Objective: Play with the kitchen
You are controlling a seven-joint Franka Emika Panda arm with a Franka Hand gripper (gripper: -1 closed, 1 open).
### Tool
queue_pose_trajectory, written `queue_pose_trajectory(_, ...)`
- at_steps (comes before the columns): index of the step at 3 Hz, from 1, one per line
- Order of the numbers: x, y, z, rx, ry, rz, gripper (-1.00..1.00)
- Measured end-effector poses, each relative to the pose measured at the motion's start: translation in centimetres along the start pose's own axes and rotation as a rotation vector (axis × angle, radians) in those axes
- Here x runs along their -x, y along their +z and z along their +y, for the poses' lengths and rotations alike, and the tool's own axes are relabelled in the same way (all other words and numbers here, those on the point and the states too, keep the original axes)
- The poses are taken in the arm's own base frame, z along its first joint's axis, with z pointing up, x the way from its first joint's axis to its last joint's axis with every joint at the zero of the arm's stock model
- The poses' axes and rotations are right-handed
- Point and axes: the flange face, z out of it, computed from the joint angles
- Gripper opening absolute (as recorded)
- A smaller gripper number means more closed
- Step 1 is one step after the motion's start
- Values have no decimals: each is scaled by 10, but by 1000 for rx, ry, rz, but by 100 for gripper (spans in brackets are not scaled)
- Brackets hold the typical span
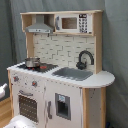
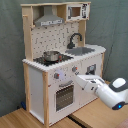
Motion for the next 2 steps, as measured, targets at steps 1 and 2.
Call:
queue_pose_trajectory(1,-5,-2,-30,-18,52,1,100)
queue_pose_trajectory(2,-6,1,-54,-37,114,-1,100)
